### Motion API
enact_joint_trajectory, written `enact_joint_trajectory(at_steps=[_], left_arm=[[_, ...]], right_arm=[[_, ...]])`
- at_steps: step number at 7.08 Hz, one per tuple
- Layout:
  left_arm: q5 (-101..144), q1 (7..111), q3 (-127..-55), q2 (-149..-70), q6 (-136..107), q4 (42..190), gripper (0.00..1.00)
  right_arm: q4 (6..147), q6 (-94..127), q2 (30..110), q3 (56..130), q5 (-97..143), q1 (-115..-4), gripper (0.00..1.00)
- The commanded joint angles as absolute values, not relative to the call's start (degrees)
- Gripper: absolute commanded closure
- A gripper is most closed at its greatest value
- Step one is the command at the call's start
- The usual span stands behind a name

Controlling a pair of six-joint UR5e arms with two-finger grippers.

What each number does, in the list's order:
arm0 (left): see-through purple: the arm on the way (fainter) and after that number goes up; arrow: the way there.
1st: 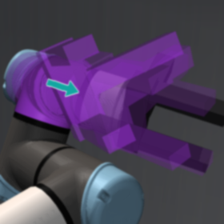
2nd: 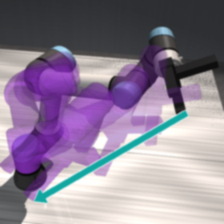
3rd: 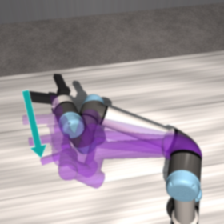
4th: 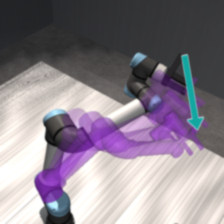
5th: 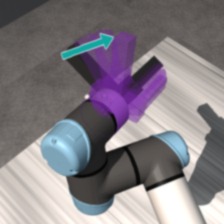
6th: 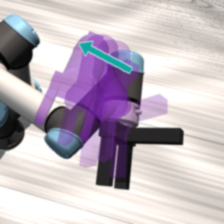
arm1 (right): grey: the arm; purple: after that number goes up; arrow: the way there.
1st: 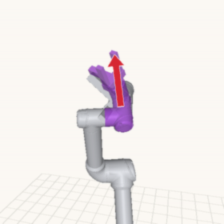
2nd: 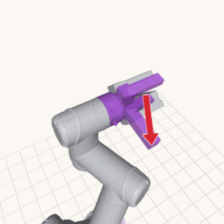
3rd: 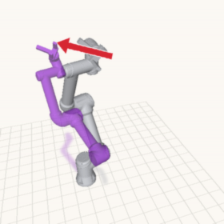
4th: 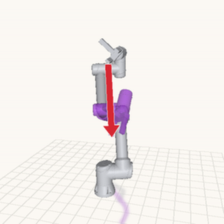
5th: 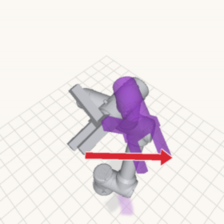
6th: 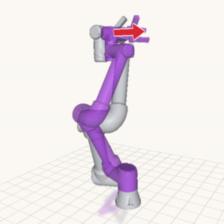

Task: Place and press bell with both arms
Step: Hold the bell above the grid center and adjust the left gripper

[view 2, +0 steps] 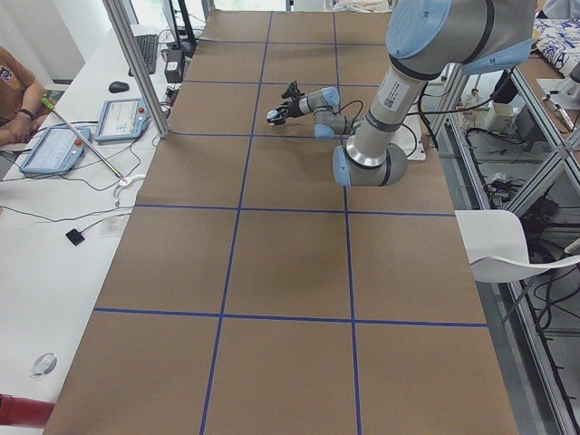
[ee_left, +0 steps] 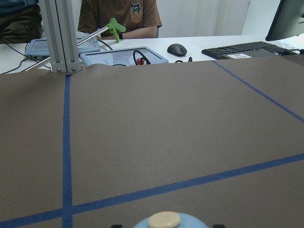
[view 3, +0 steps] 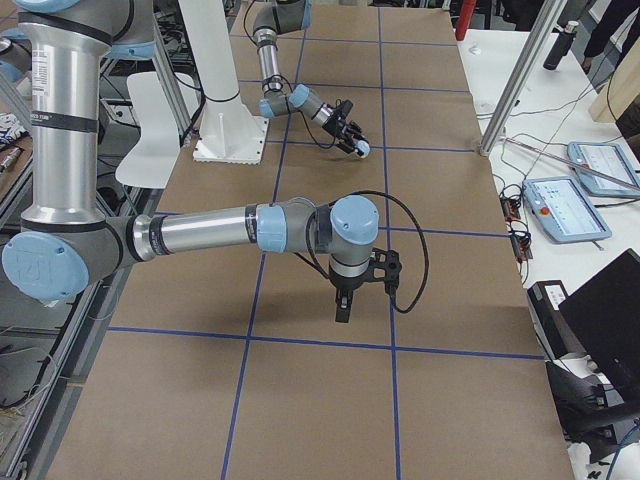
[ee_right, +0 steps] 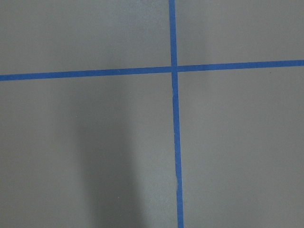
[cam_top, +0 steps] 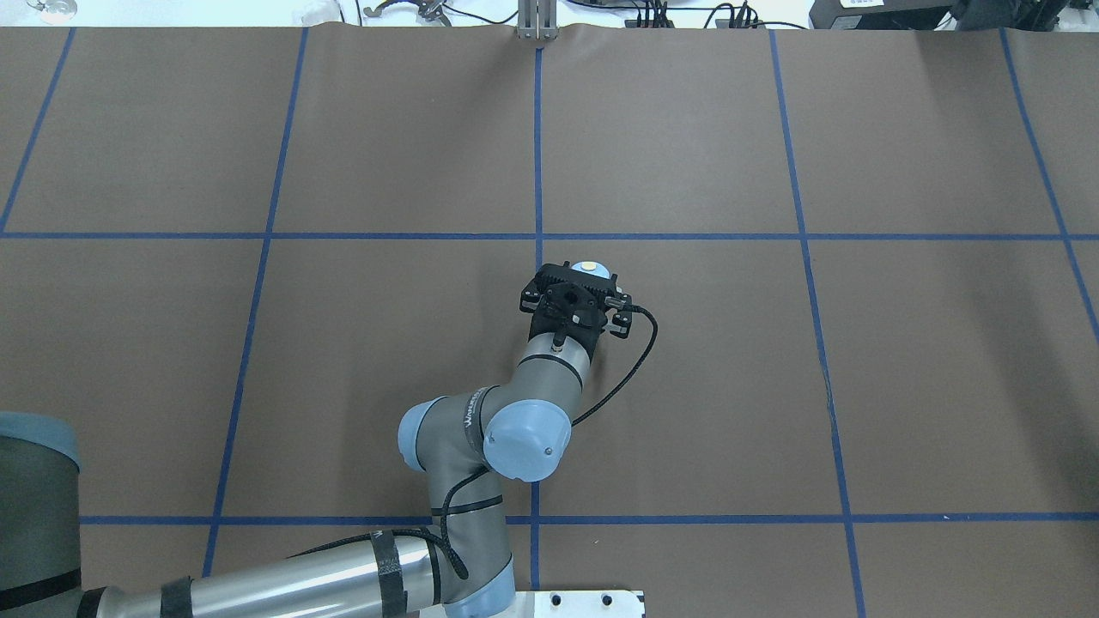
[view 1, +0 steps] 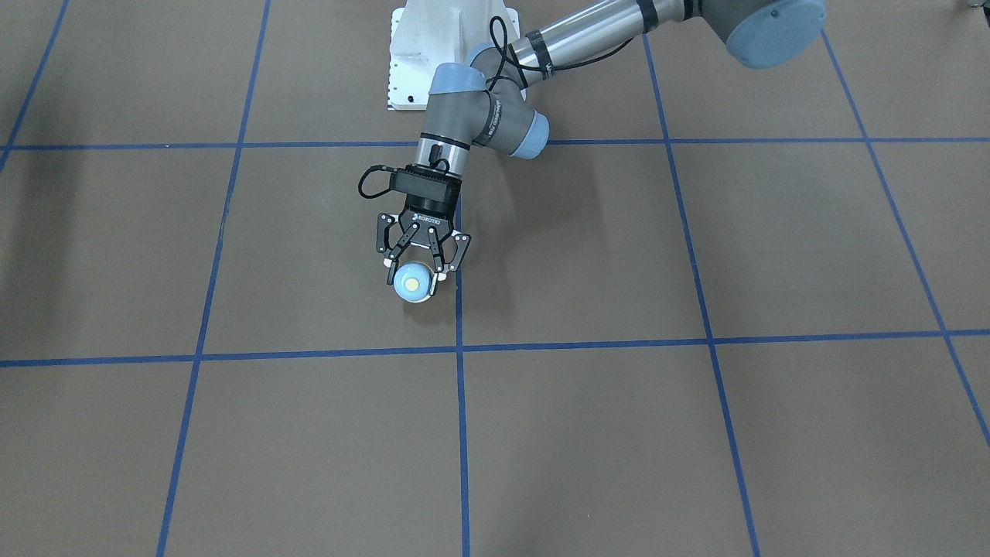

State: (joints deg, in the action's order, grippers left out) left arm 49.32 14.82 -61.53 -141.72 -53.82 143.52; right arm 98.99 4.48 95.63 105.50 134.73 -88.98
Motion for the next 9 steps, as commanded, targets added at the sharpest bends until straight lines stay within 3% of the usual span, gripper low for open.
enact_joint_trajectory(at_steps=[1,2,4,6,7,9], left_arm=[[49.31,15.03,-60.29,-141.68,-53.79,144.75,1.00],[49.31,15.03,-60.21,-141.68,-53.79,144.67,0.88],[49.31,15.03,-60.38,-141.33,-53.88,144.76,0.52],[49.31,14.94,-60.47,-141.24,-53.88,145.98,0.45],[49.39,14.85,-60.82,-141.24,-53.88,146.77,0.34],[49.31,14.68,-60.91,-141.24,-53.96,147.30,0.28]], right_arm=[[98.96,4.48,95.62,105.56,134.82,-88.95,0.00],[98.96,4.48,95.62,105.47,134.74,-88.95,0.00],[98.96,4.48,95.62,105.56,134.82,-88.95,0.00],[98.96,4.48,95.62,105.47,134.74,-88.95,0.00],[98.96,4.48,95.62,105.47,134.74,-88.95,0.00],[98.96,4.48,95.71,105.47,134.74,-88.95,0.00]])
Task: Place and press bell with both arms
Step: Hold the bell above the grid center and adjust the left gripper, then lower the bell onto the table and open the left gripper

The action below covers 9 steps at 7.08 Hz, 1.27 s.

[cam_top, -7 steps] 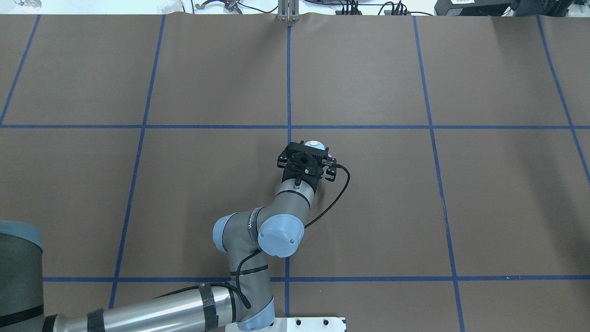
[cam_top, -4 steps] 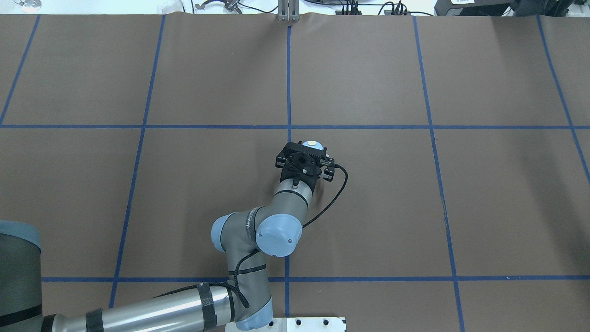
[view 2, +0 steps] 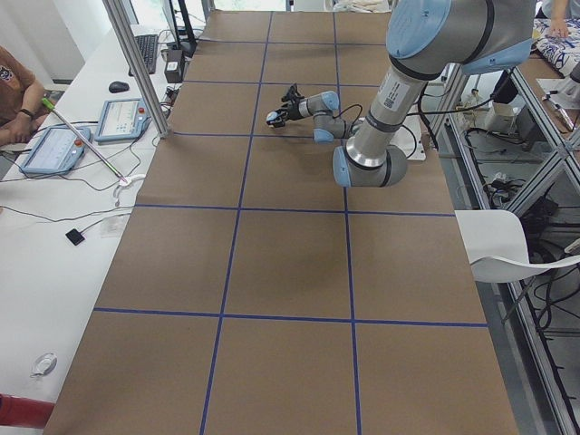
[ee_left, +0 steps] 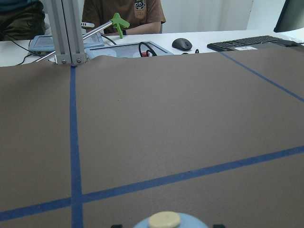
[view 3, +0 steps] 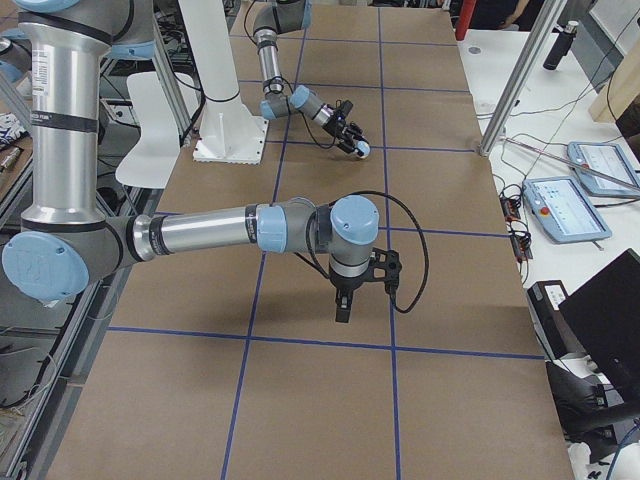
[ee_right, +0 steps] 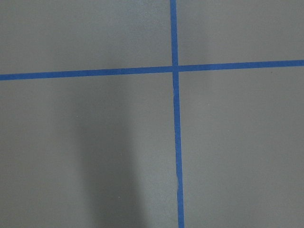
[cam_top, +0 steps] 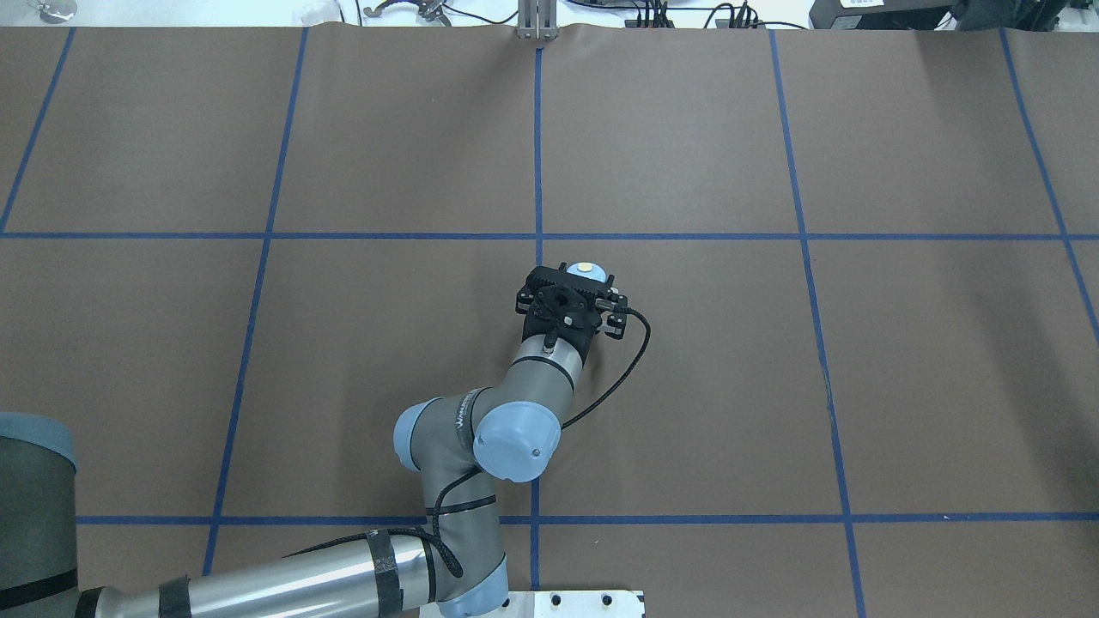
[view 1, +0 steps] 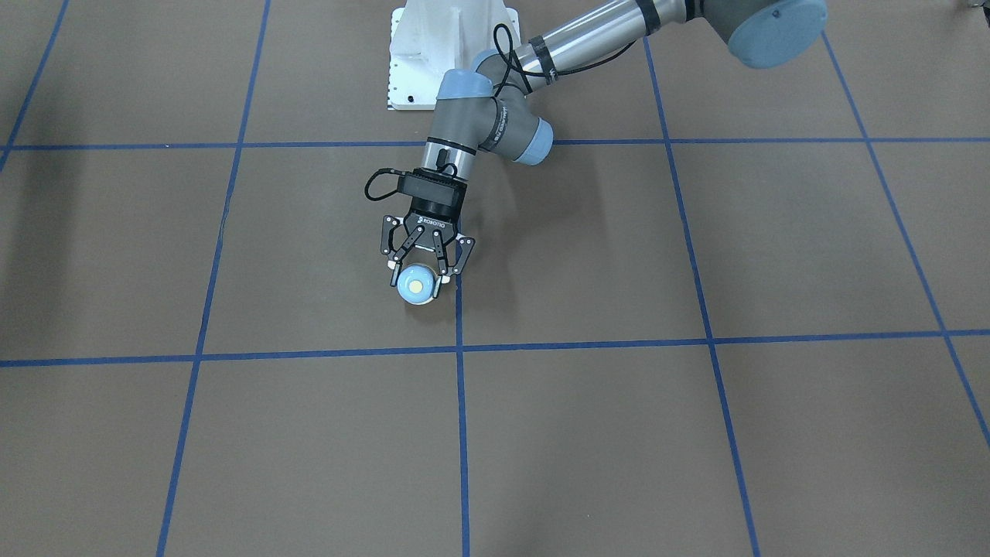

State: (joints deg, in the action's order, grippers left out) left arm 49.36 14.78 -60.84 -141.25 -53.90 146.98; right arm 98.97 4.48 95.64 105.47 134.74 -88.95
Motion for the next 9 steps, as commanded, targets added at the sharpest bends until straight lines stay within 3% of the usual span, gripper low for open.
enact_joint_trajectory(at_steps=[1,3,4,6,9], left_arm=[[49.39,14.68,-60.91,-140.98,-53.96,148.09,0.15],[49.39,14.68,-61.17,-140.28,-53.96,148.97,0.13],[49.57,14.76,-62.13,-140.27,-53.96,148.97,0.04],[50.18,15.46,-66.08,-140.27,-53.70,148.71,0.01],[68.40,27.90,-68.99,-137.48,-53.61,141.88,0.00]], right_arm=[[98.96,4.48,95.71,105.38,134.74,-88.86,0.00],[98.96,4.48,95.71,105.21,134.82,-88.86,0.00],[98.96,4.48,95.71,105.29,134.82,-88.86,0.00],[98.35,4.57,95.36,105.90,135.17,-88.42,0.00],[98.17,4.57,93.44,105.73,137.27,-88.42,0.00]])
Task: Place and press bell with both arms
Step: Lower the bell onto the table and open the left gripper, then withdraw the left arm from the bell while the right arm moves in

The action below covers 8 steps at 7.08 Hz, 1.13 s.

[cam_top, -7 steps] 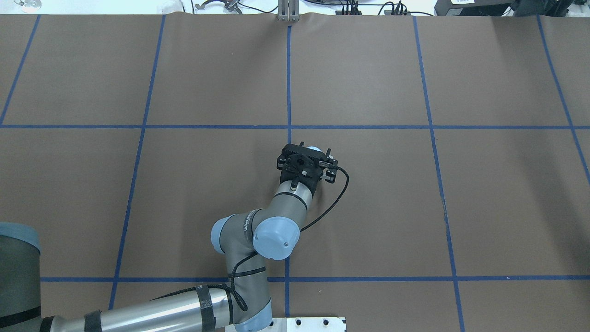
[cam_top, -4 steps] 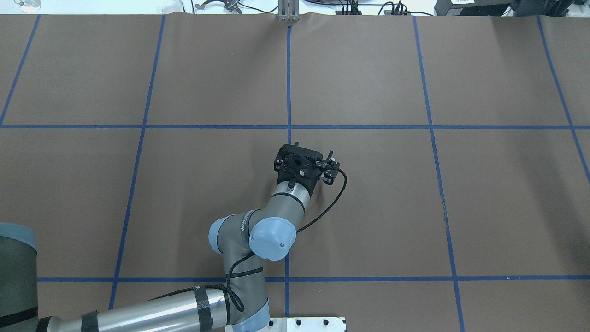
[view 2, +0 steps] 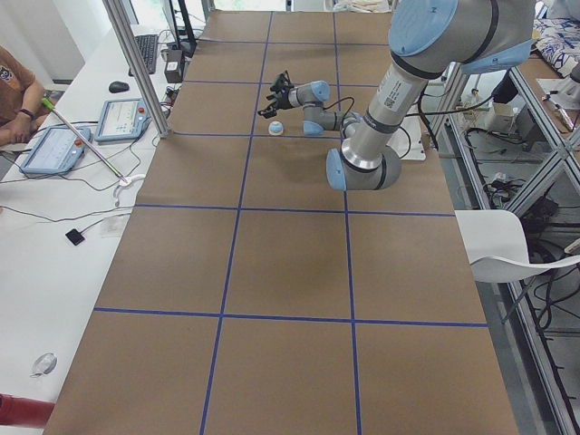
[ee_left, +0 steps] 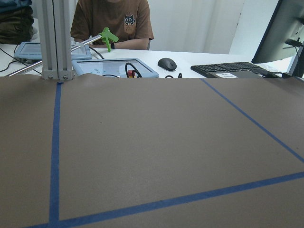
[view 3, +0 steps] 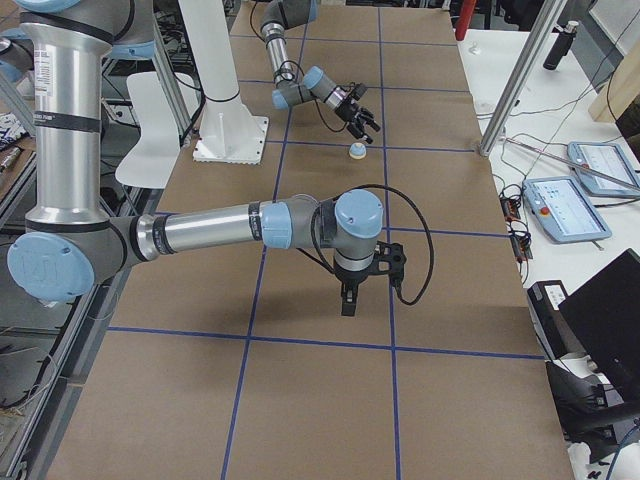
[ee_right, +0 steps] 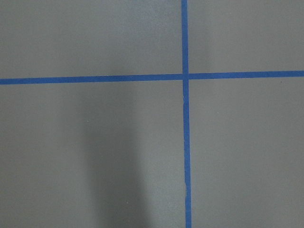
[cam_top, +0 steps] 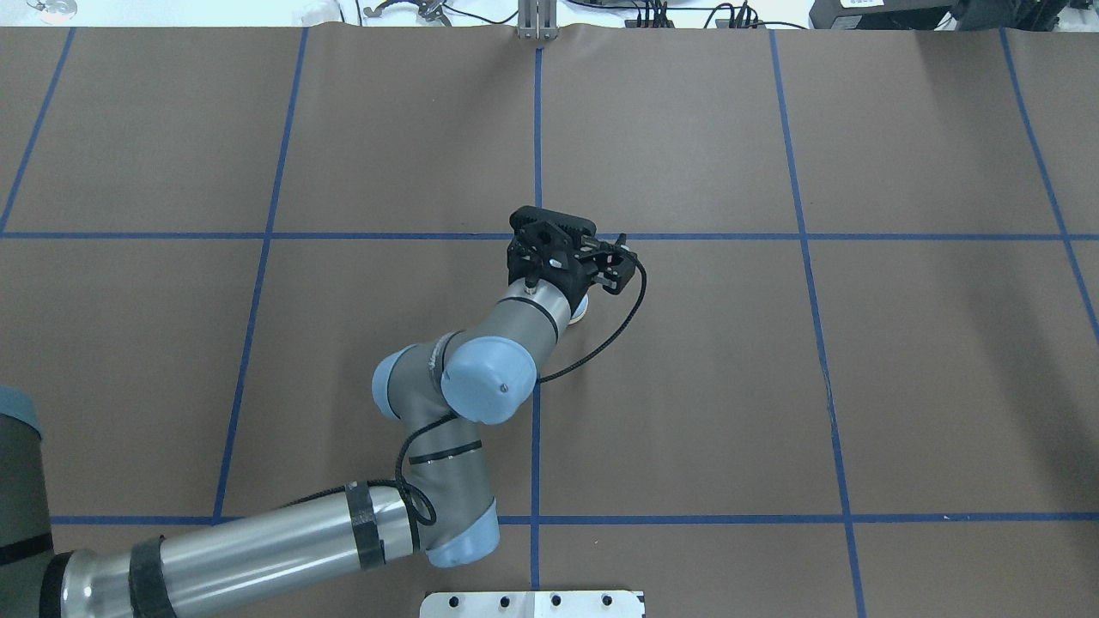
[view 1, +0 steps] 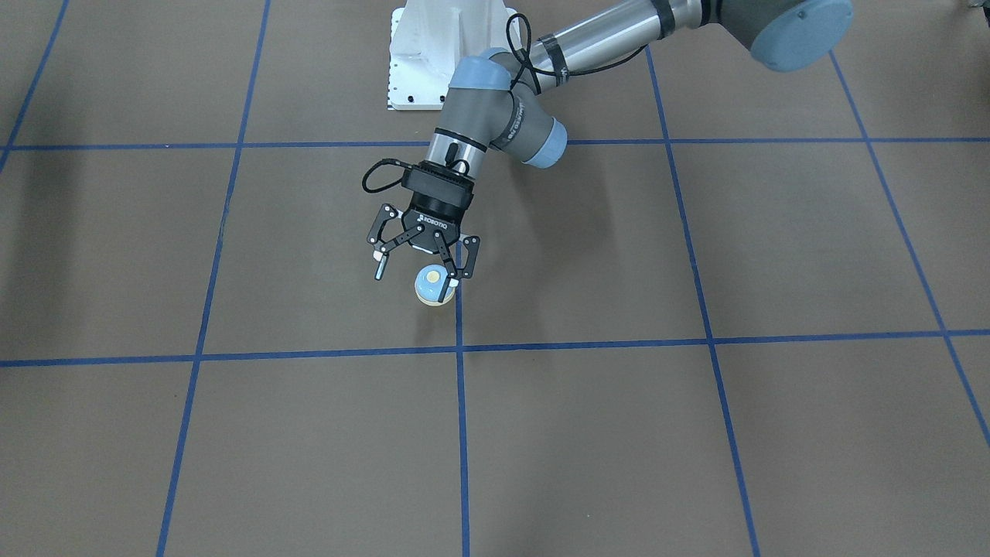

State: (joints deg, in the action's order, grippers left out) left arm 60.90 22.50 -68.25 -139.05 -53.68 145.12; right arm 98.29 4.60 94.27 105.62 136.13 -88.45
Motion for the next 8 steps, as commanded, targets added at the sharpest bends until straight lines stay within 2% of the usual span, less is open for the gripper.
enact_joint_trajectory(at_steps=[1,3,6,8], left_arm=[[76.30,33.52,-70.13,-135.72,-52.74,135.24,0.00],[90.19,44.50,-73.20,-127.41,-41.91,130.00,0.00],[112.08,62.79,-72.69,-115.96,-20.70,129.99,0.00],[121.95,71.15,-72.95,-112.60,-18.37,125.46,0.00]], right_arm=[[98.35,4.66,91.43,105.65,137.89,-88.16,0.00],[98.44,9.71,85.73,105.38,138.77,-85.45,0.00],[98.35,23.78,76.93,104.94,135.62,-75.71,0.01],[98.26,32.90,72.80,105.29,133.61,-68.59,0.05]])
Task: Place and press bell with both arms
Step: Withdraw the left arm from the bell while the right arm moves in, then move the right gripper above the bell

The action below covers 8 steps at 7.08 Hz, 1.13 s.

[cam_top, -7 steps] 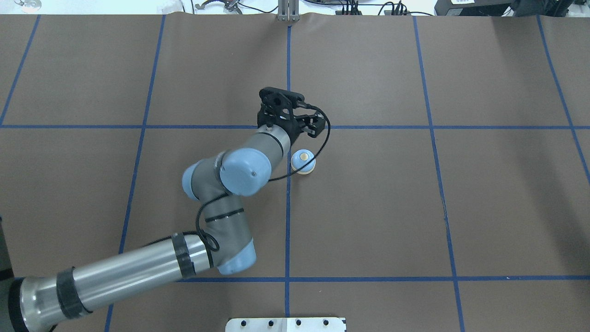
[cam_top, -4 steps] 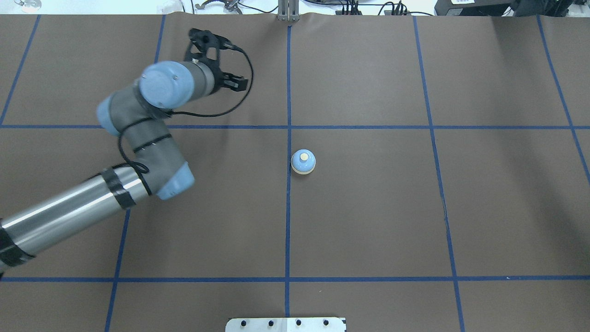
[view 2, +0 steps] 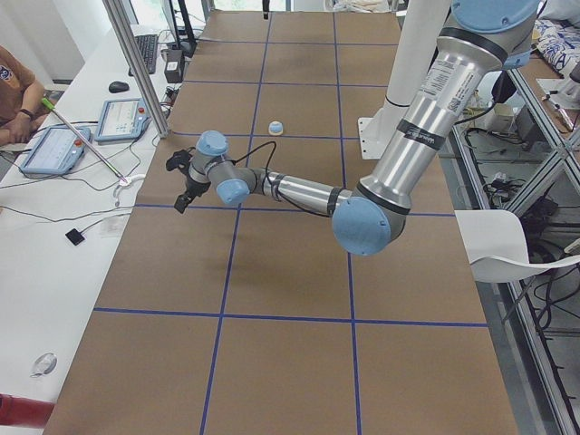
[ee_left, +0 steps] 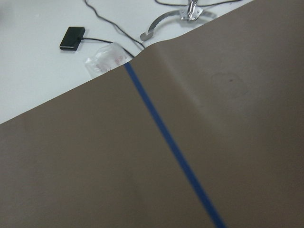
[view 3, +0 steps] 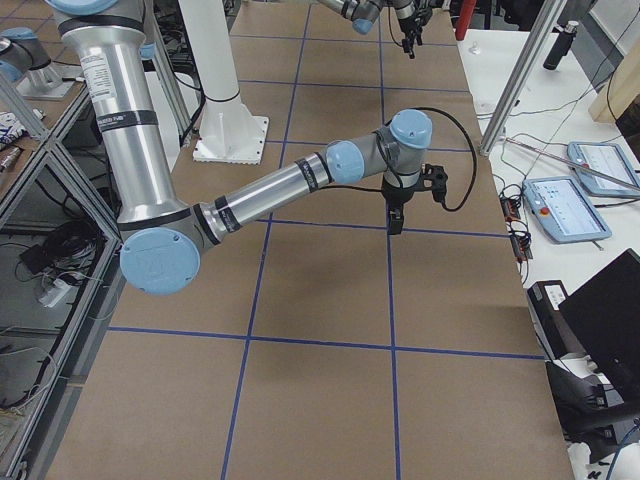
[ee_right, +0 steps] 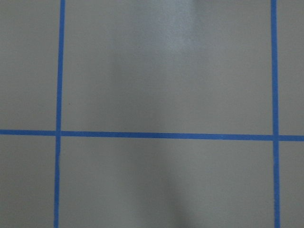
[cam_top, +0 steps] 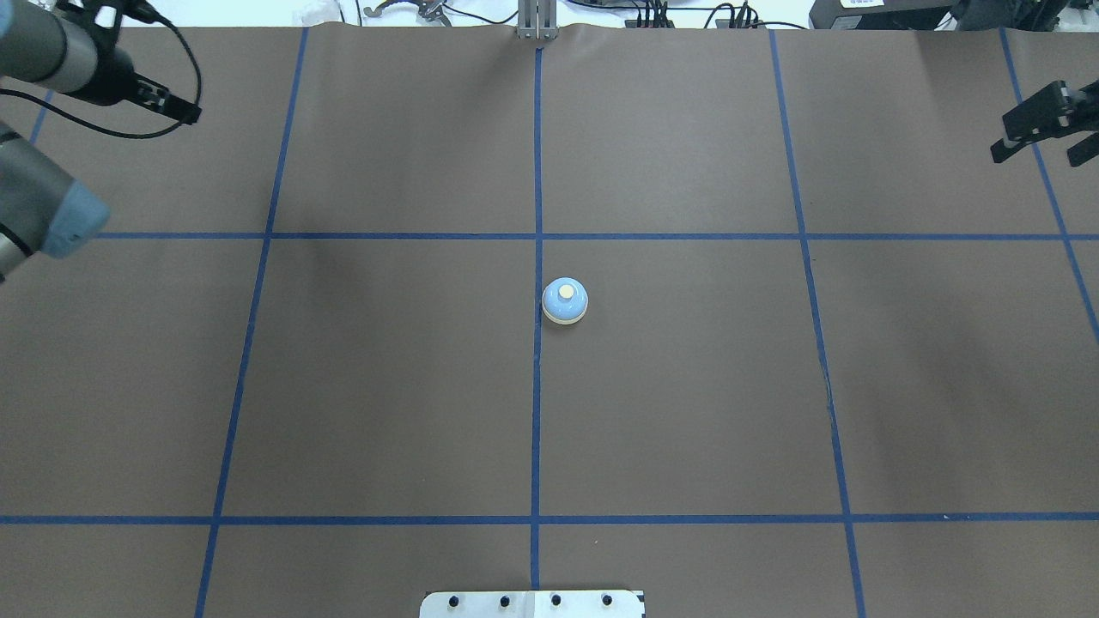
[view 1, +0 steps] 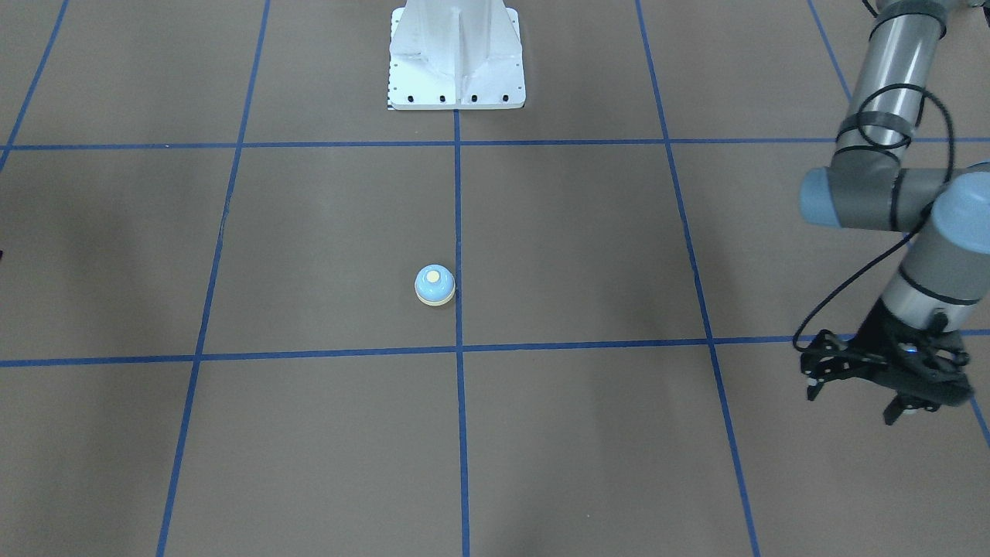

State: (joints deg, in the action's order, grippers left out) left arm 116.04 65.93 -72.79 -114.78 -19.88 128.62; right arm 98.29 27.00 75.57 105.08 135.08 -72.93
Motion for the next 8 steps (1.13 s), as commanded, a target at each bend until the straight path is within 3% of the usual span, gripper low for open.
enact_joint_trajectory(at_steps=[1,4,7,8], left_arm=[[123.21,74.24,-73.12,-112.59,-18.28,120.03,0.00],[126.91,83.30,-73.04,-111.63,-3.95,111.63,0.00],[126.21,86.22,-73.65,-105.75,-1.85,111.17,0.00],[126.12,86.13,-73.22,-104.95,-1.76,111.27,0.00]], right_arm=[[98.17,38.35,69.99,105.38,132.81,-65.16,0.14],[98.09,49.29,64.79,105.91,129.04,-57.15,0.61],[92.14,54.54,63.29,105.39,122.98,-48.99,0.96],[91.50,55.62,62.50,105.38,122.18,-47.48,1.00]])
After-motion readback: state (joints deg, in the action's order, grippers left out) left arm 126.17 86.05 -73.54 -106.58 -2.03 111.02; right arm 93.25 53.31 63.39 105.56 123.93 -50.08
